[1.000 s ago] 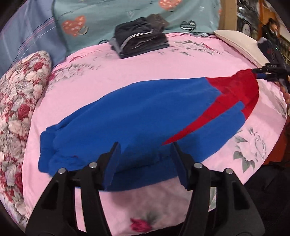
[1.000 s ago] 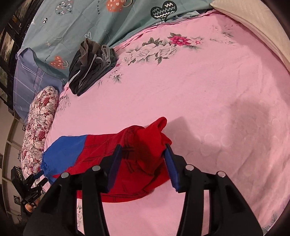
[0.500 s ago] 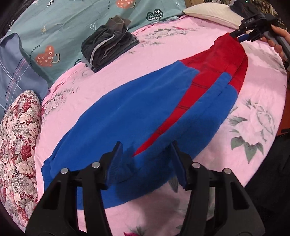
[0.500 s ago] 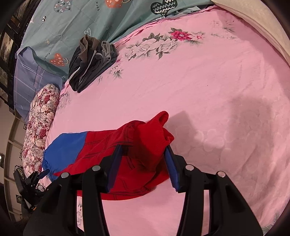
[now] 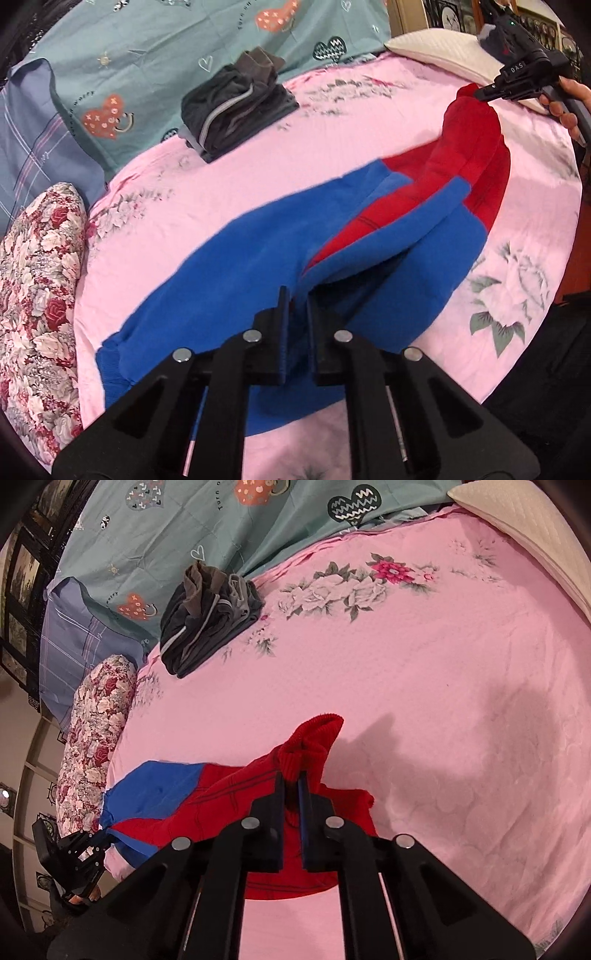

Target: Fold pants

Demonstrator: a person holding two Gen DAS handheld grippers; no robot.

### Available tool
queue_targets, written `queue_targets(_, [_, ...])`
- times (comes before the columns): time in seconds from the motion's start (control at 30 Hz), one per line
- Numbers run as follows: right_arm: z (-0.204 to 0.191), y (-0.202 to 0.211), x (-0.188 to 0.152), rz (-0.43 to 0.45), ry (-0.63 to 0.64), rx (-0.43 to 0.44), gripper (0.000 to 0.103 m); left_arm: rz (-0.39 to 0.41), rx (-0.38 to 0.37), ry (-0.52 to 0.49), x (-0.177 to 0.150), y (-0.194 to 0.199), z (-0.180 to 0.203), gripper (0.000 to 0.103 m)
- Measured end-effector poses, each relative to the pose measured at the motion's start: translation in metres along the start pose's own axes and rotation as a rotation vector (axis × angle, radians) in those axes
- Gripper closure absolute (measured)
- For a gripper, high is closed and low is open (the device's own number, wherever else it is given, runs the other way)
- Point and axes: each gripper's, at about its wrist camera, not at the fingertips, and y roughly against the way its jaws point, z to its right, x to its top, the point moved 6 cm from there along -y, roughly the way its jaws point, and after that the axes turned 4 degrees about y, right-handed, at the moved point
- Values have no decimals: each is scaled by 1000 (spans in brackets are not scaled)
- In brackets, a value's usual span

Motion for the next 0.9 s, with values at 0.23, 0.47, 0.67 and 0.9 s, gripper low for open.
queue_targets(0.23, [-1, 19, -19, -26, 7, -24, 98, -60, -63, -31, -26, 10, 8, 93])
queue_targets(0.47, [41, -10, -40, -69, -32, -124, 98, -100, -105, 4, -39, -14, 29, 54])
queue_targets(0.67, [46, 2, -42, -57, -54, -117, 94, 9, -108, 82, -17, 23, 3, 34])
queue_targets(0.9, [48, 4, -59, -47, -207, 14, 42, -95, -103, 88, -27, -19, -1, 36])
